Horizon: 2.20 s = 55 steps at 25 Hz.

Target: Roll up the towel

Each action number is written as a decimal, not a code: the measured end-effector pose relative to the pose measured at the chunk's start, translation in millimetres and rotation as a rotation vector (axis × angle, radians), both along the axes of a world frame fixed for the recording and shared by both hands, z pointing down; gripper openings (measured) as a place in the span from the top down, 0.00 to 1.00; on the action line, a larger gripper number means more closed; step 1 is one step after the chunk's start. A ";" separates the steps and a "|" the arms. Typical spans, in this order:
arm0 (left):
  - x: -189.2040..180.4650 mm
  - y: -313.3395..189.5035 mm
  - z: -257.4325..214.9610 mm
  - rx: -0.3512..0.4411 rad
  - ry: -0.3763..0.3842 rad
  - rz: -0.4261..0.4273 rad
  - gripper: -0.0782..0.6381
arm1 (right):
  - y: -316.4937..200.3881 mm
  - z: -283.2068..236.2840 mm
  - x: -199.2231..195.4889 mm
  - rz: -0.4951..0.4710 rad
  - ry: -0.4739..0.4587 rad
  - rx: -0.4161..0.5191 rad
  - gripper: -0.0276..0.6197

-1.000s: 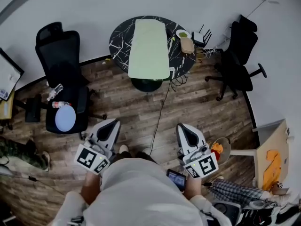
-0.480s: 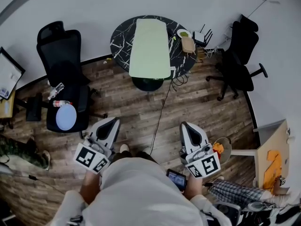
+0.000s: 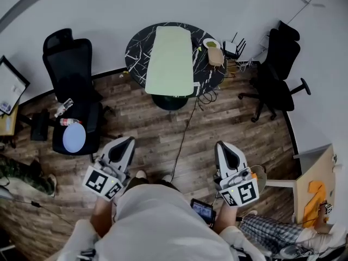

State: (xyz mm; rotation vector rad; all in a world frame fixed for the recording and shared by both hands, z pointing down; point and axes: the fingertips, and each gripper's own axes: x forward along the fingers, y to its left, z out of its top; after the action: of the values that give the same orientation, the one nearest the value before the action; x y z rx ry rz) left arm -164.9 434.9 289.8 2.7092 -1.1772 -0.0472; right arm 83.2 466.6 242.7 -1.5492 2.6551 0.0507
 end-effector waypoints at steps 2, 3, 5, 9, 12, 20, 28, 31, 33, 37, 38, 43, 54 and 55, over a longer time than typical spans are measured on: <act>3.6 -2.6 5.1 -0.010 -0.016 -0.020 0.89 | -1.0 3.3 11.1 -0.017 -0.049 -0.012 0.96; 4.6 -4.6 6.1 -0.013 -0.015 -0.035 0.89 | -2.4 6.7 14.4 -0.027 -0.065 -0.022 0.96; 6.8 -11.2 6.0 -0.012 -0.007 -0.060 0.89 | -8.9 14.3 16.3 -0.041 -0.066 -0.036 0.96; 13.8 -27.0 7.1 -0.011 -0.011 -0.079 0.89 | -22.1 22.7 11.2 -0.087 -0.071 -0.052 0.96; 18.4 -49.4 6.6 -0.003 -0.017 -0.081 0.89 | -39.4 29.6 11.7 -0.099 -0.074 -0.070 0.96; 24.9 -155.0 21.3 -0.009 0.005 -0.062 0.89 | -123.0 40.5 27.4 -0.037 -0.077 -0.096 0.96; 3.0 -301.2 37.4 -0.042 -0.042 -0.042 0.89 | -268.6 39.8 20.7 0.024 -0.141 -0.139 0.96; -3.7 -342.6 36.8 -0.050 -0.044 -0.038 0.89 | -307.5 41.2 14.0 0.024 -0.160 -0.159 0.96; -1.7 -361.9 36.6 -0.056 -0.050 -0.036 0.89 | -324.5 43.6 14.3 0.023 -0.158 -0.174 0.96; 10.3 -383.9 39.4 -0.070 -0.064 -0.036 0.89 | -352.4 47.8 22.1 0.003 -0.129 -0.187 0.96; 13.2 -386.4 40.9 -0.073 -0.070 -0.039 0.89 | -358.7 50.5 24.1 -0.008 -0.100 -0.190 0.96; 21.0 -391.7 53.9 -0.116 -0.093 -0.087 0.89 | -388.8 66.5 35.8 -0.086 0.084 -0.203 0.96; 29.8 -400.2 207.8 -0.278 -0.469 0.121 0.89 | -397.1 250.4 36.0 -0.347 0.623 -0.423 0.96; 29.5 -395.0 233.9 -0.299 -0.560 0.173 0.89 | -391.2 275.2 31.8 -0.391 0.690 -0.427 0.96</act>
State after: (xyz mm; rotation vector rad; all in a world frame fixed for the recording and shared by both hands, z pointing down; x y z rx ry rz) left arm -135.4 39.8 523.6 2.6033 -0.9553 0.8859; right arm 115.0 75.4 517.9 -1.2109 3.6809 -0.0077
